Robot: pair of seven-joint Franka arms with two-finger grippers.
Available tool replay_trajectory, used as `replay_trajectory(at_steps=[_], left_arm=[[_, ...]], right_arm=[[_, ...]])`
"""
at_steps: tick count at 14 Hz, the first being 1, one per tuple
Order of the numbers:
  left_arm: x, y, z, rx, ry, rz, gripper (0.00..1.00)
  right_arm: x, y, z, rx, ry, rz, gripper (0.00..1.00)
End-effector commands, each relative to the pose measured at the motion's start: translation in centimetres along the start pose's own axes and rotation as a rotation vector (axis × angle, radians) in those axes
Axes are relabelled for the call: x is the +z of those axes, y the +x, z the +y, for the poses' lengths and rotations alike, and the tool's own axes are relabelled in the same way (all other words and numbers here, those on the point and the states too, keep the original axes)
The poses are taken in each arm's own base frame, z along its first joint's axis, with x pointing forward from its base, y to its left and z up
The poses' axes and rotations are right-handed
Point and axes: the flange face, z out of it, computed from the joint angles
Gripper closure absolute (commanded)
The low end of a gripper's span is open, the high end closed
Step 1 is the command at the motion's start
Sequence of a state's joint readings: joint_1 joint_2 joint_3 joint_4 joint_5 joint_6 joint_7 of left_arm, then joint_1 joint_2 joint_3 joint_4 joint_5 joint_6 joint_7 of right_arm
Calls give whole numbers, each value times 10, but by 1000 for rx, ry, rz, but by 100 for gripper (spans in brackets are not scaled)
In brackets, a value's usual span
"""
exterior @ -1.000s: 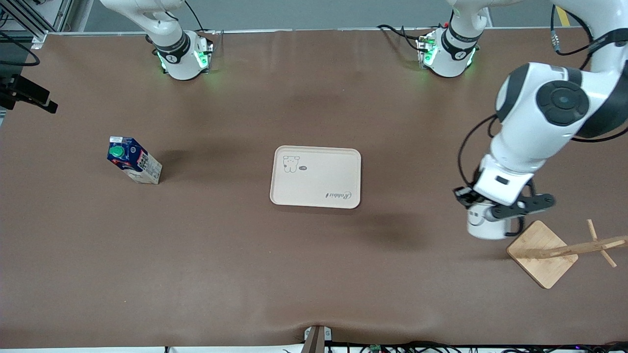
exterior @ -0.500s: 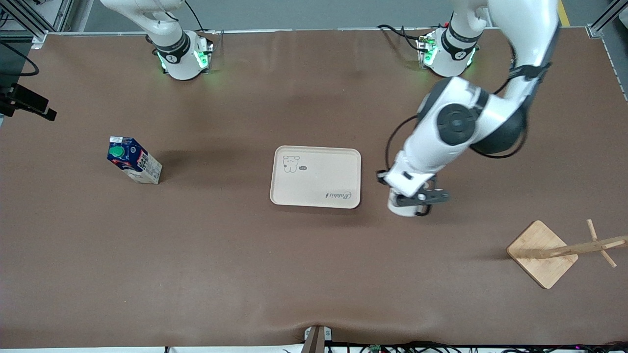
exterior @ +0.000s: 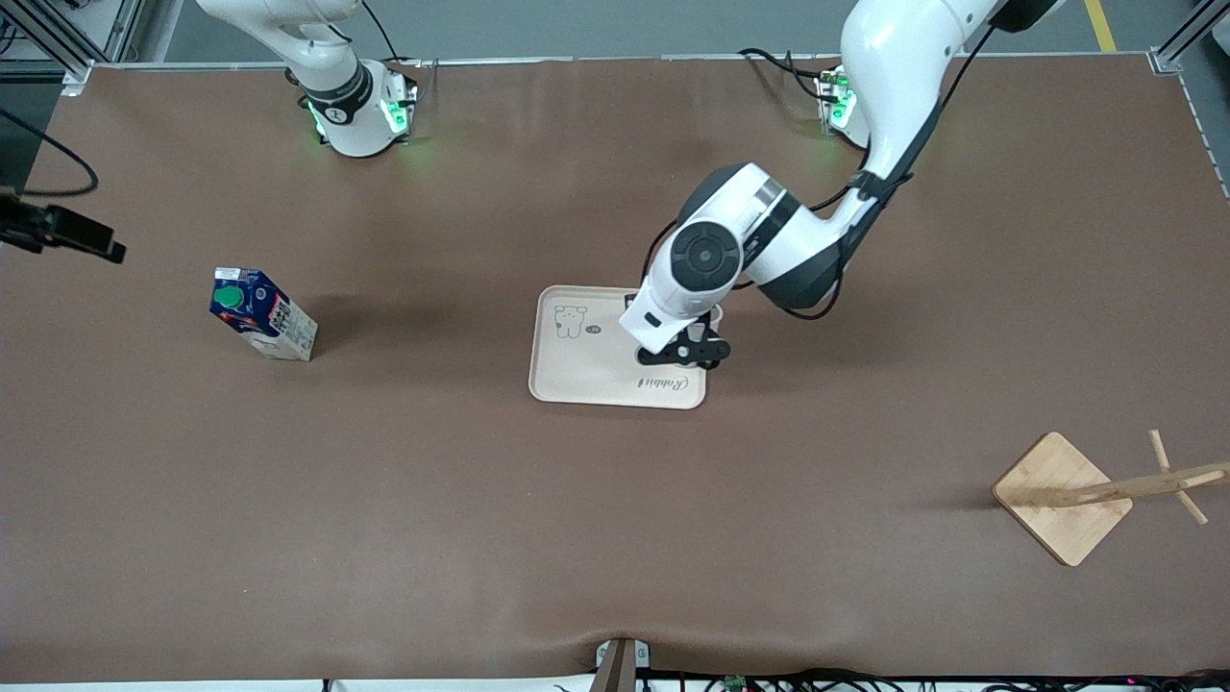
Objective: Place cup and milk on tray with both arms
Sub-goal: 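Carry the mug over the tray while the right gripper reaches the milk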
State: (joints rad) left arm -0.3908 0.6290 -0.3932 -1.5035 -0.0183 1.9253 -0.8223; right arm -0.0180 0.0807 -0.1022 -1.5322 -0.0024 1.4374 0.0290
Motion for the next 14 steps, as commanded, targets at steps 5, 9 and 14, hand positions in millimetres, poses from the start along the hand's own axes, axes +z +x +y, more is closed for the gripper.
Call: replay_trajectory(at_steps=[5,9,14], left_arm=[[43,0,16,-35,-12,-138,100],[60,0,13,-44,12,-180,100],[70,-4,8,-60,46,-247,100]], right_arm=[[74,40,11,27,-5,-68,0],[143,32,7,21,-1,-93,0],[180,18,8,4,0,-101,0]])
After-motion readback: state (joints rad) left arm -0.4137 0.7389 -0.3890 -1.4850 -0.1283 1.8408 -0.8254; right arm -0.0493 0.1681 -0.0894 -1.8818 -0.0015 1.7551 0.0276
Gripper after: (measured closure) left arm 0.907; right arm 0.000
